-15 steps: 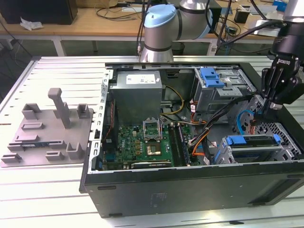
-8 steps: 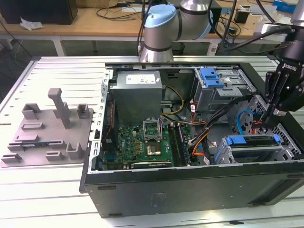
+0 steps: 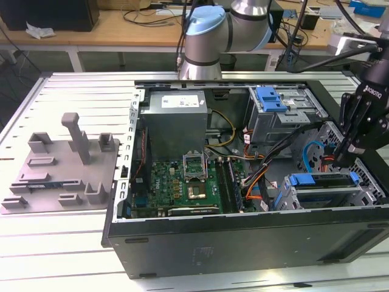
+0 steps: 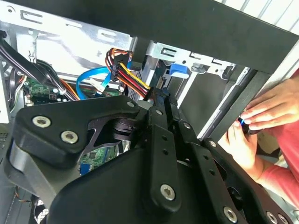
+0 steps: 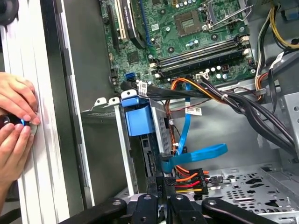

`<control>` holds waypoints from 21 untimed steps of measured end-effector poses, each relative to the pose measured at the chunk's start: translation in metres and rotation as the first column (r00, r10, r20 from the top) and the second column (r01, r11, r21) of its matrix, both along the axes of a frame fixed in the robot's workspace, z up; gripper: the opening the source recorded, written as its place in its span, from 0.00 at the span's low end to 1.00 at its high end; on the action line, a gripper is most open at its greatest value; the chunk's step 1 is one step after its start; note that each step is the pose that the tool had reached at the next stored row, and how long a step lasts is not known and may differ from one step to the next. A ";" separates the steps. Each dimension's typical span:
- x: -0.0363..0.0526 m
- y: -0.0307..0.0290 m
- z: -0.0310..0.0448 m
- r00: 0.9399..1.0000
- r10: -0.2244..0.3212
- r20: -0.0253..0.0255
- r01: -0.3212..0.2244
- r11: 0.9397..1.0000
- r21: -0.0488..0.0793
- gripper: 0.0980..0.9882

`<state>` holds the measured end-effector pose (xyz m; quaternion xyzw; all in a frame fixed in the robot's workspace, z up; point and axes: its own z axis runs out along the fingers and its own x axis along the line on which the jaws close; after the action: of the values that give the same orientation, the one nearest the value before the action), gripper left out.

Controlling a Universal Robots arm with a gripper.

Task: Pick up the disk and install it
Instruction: 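Insert the first disk wire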

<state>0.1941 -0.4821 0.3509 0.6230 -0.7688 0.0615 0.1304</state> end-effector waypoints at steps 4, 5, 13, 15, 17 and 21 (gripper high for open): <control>-0.0027 -0.0060 0.0011 1.000 0.000 0.005 0.000 1.000 0.018 0.08; -0.0034 -0.0080 0.0014 1.000 0.000 0.007 0.000 1.000 0.025 0.08; -0.0065 -0.0156 0.0027 1.000 -0.001 0.026 -0.001 0.997 0.073 0.08; -0.0074 -0.0175 0.0033 0.999 0.001 0.033 -0.005 0.994 0.106 0.08; -0.0078 -0.0183 0.0039 0.999 0.011 0.035 -0.016 0.992 0.124 0.08; -0.0082 -0.0187 0.0041 0.999 0.037 0.036 -0.042 0.990 0.136 0.08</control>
<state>0.1860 -0.5008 0.3550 0.6445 -0.7607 0.0217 0.0736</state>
